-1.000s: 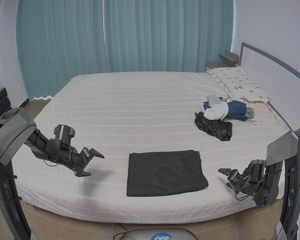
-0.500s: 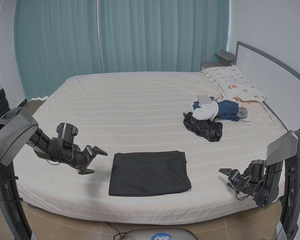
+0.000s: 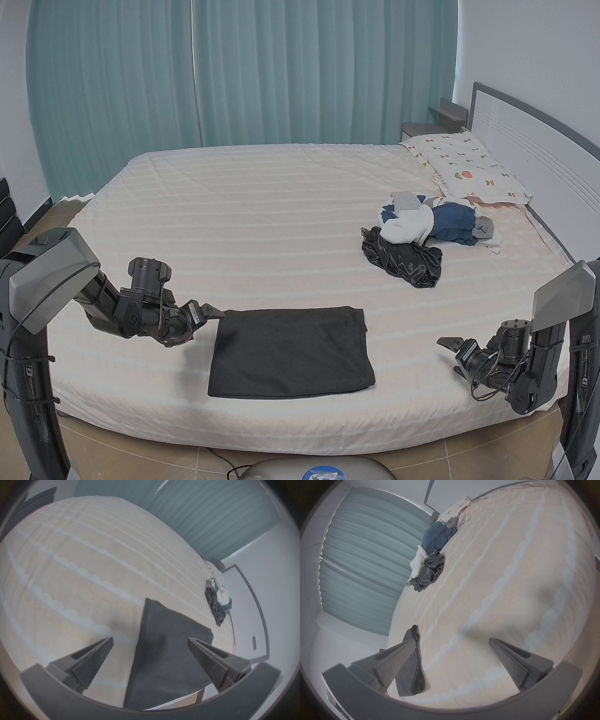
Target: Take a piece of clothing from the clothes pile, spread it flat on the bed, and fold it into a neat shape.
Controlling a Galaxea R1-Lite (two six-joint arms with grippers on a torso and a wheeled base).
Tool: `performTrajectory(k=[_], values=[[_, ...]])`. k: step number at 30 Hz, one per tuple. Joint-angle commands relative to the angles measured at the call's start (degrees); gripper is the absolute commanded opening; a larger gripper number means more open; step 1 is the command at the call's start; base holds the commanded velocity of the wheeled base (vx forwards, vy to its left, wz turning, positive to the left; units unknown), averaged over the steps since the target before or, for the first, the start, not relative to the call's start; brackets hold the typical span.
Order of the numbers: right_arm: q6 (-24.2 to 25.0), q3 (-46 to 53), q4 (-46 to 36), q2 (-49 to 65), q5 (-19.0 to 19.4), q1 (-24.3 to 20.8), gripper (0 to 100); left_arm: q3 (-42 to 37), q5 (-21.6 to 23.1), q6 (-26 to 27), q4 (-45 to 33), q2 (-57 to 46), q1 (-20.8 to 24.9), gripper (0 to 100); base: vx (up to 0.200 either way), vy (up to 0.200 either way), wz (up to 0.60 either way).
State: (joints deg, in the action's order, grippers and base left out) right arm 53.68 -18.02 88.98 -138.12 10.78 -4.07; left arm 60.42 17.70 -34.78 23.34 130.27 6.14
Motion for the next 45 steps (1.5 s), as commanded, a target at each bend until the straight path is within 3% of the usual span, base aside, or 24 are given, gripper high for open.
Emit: performTrajectory(k=[1,5,12,28,29,45], values=[[-0.1,0.1,0.6,-0.6,-0.1,-0.3,100,-0.4,0.8,2.3,0.6,2.7,1.2,100,0.0,0.0,0.0],[-1.3,0.0,0.6,-0.8,-0.3,-0.3,100,0.4,2.4,3.0,1.8,4.5,1.8,100,0.0,0.0,0.0],[-1.4,0.0,0.6,-0.8,-0.3,-0.3,100,0.0,1.4,6.5,7.7,7.8,4.1,100,0.0,0.0,0.0],[-1.5,0.0,0.6,-0.9,-0.3,-0.4,100,-0.1,1.1,6.1,7.8,7.7,4.8,100,0.0,0.0,0.0],[-1.5,0.0,0.6,-0.9,-0.3,-0.4,100,-0.2,1.1,6.0,7.8,7.6,4.8,0,0.0,0.0,0.0],[-1.6,0.1,0.7,-1.2,-0.5,-0.8,100,-0.8,1.3,5.7,7.6,6.8,3.4,0,0.0,0.0,0.0]])
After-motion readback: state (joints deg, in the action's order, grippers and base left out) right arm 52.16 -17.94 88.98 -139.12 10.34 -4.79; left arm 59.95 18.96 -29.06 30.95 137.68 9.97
